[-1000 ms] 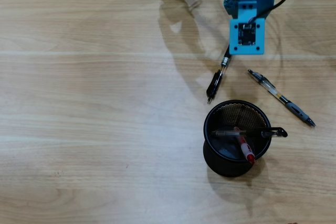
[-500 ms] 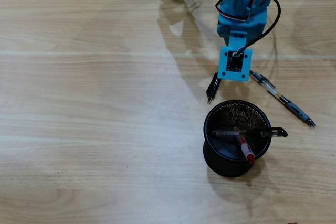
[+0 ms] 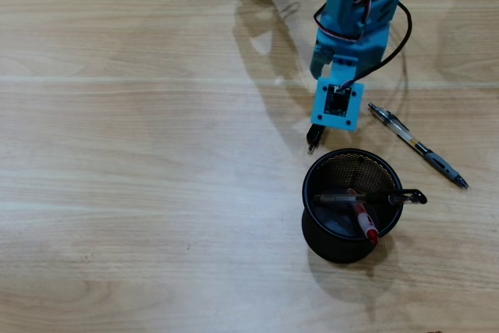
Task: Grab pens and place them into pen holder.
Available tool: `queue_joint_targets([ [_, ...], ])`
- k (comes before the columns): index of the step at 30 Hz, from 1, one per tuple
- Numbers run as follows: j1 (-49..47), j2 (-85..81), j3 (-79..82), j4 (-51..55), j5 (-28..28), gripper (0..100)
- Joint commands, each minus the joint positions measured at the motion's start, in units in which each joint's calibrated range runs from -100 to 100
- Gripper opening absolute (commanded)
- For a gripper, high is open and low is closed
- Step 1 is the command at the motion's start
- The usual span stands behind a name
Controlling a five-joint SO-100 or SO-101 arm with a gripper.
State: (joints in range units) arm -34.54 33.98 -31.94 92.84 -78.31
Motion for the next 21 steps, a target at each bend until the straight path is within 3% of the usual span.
queue_joint_targets([
  [1, 0.66, 1.22, -1.99, -3.13, -0.33, 17],
  [21, 0.75, 10.39, -1.81, -5.96, -0.54, 17],
])
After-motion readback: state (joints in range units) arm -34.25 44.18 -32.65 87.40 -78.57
